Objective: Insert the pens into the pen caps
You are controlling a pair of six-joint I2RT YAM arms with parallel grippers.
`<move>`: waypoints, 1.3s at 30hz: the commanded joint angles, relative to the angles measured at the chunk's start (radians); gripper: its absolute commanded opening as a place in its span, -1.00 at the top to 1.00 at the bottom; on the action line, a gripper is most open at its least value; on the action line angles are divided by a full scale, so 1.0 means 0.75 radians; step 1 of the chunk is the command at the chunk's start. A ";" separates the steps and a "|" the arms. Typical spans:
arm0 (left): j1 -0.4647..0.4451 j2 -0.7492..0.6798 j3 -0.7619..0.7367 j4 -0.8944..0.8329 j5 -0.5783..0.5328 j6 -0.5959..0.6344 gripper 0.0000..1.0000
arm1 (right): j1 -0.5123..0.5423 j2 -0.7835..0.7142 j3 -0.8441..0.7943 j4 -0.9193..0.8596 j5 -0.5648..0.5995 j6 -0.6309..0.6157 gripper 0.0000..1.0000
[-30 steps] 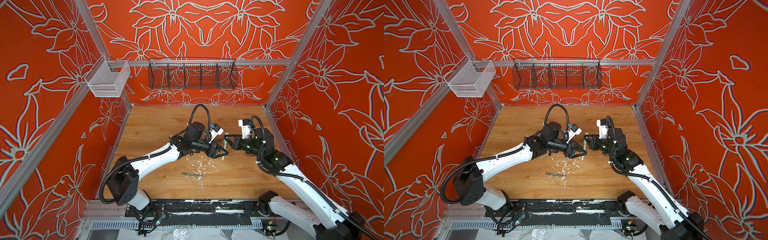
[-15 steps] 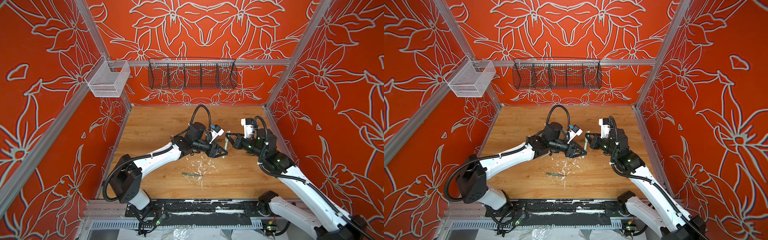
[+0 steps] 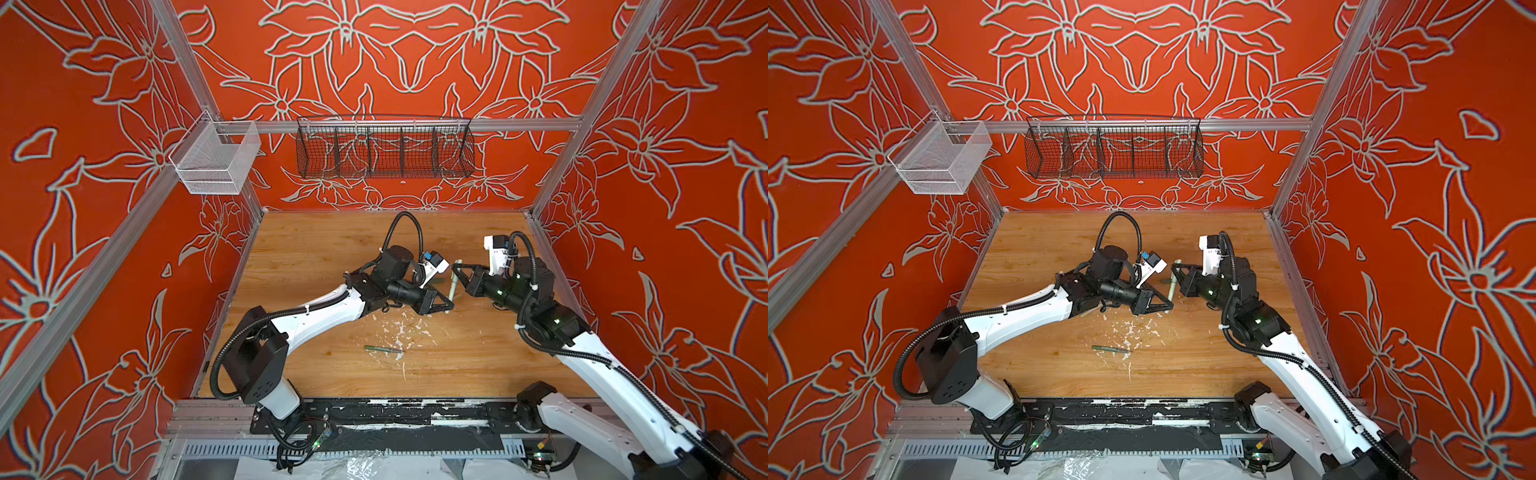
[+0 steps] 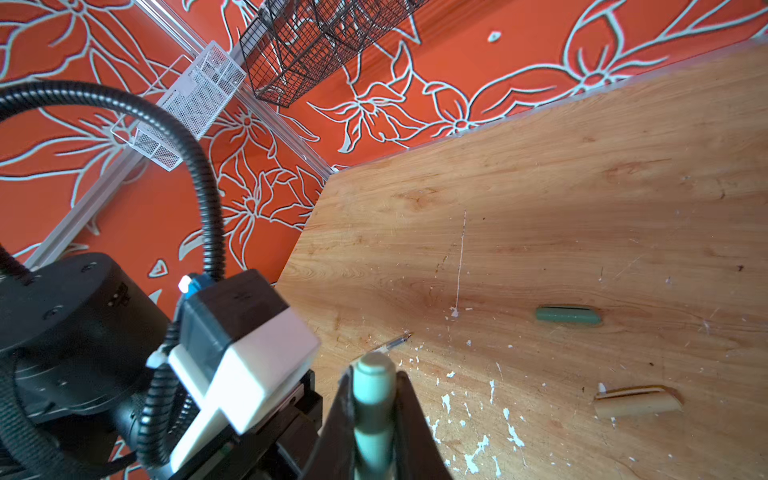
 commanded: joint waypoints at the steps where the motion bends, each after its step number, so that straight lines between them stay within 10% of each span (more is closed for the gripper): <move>1: -0.007 0.019 0.066 -0.029 -0.046 0.006 1.00 | -0.004 -0.021 -0.001 0.022 0.000 -0.016 1.00; 23: 0.193 0.248 0.596 0.067 -0.166 -0.085 1.00 | 0.019 -0.185 -0.296 0.091 -0.179 -0.024 1.00; 32: 0.199 0.161 0.577 -0.223 -0.195 0.049 1.00 | 0.008 -0.140 -0.119 -0.210 0.144 -0.075 1.00; 36: 0.199 -0.005 0.387 -0.382 -0.371 0.158 0.12 | -0.011 0.054 0.052 -0.356 0.171 -0.207 1.00; 39: 0.199 -0.175 0.187 -0.425 -0.537 0.184 -0.17 | -0.038 0.213 0.230 -0.491 0.189 -0.344 1.00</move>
